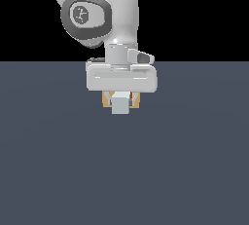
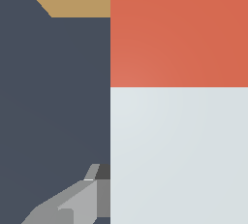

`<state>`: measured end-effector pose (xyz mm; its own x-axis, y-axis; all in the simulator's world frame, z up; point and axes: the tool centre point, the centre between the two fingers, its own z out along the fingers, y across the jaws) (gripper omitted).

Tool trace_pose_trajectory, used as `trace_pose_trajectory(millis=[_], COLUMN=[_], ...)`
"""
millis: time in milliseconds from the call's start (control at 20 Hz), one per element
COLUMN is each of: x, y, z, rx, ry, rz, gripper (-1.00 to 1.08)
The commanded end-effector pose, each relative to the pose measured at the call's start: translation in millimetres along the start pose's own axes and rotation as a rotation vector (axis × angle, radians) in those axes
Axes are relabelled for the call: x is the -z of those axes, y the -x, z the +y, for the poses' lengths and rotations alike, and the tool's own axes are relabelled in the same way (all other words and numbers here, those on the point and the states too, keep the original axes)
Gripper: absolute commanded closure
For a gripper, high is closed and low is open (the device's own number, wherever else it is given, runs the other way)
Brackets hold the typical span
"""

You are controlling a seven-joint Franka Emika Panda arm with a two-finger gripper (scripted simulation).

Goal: Insert the peg into the horizontal hole in a box.

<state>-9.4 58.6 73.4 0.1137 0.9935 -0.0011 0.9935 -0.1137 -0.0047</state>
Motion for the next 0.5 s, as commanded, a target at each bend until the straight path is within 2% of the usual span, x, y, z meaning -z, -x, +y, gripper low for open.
trace_pose_trajectory(millis=[0, 450], x=[1.4, 2.5], y=[-0.1, -3.4], z=[0.8, 0.8], rx=[0.001, 0.003], ry=[0.003, 0.004], rz=[0.001, 0.001], gripper=[1.08, 1.08])
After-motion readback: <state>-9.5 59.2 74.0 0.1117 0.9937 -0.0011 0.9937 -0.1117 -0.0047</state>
